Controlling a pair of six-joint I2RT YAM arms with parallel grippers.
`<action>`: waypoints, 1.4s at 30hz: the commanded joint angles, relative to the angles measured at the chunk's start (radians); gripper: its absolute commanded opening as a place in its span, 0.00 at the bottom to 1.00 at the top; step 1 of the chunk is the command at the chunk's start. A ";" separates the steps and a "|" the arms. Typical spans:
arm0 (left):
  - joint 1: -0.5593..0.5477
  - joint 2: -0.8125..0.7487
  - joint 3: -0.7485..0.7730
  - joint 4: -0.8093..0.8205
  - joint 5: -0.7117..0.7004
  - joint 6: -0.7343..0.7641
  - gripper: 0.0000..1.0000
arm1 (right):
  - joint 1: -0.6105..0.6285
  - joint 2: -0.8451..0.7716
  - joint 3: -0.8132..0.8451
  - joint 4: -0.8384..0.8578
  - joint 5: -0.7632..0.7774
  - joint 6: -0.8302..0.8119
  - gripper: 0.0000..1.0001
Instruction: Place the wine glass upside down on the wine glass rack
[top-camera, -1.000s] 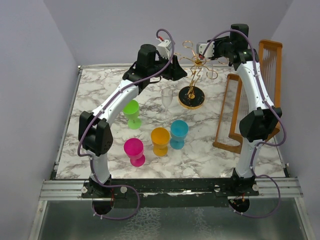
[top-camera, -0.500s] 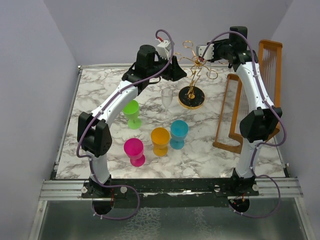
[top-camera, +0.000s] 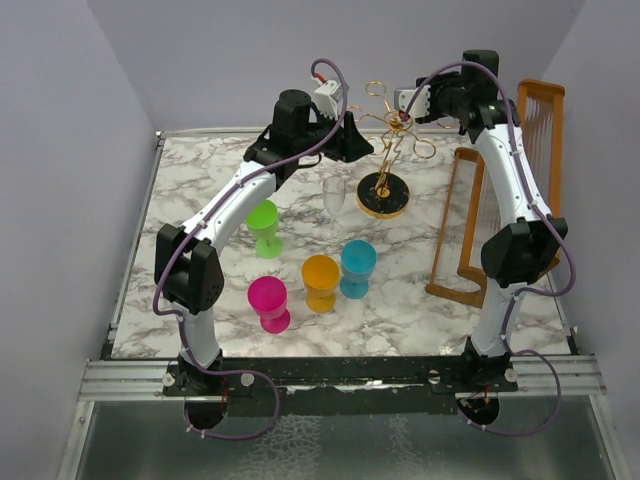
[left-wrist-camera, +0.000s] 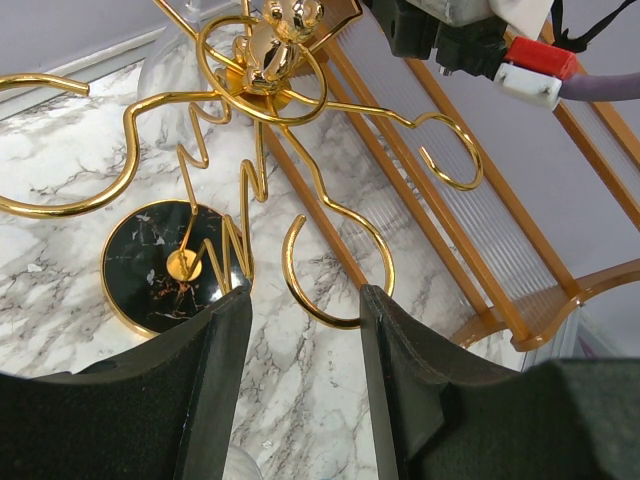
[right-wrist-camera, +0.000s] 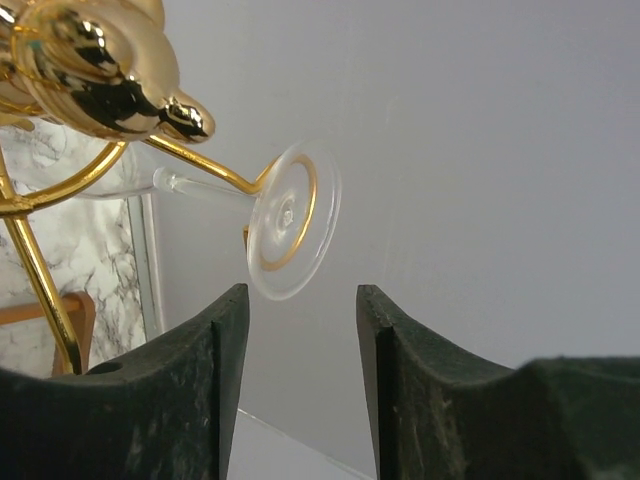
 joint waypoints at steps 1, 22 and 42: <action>0.007 -0.049 -0.013 -0.008 0.003 0.020 0.50 | -0.003 -0.045 -0.005 -0.011 0.038 -0.010 0.49; 0.014 -0.135 -0.046 -0.054 0.002 0.116 0.55 | -0.021 -0.143 -0.073 0.074 0.104 0.049 0.56; 0.026 -0.294 -0.124 -0.453 -0.243 0.630 0.67 | -0.026 -0.501 -0.431 0.338 0.306 0.784 0.88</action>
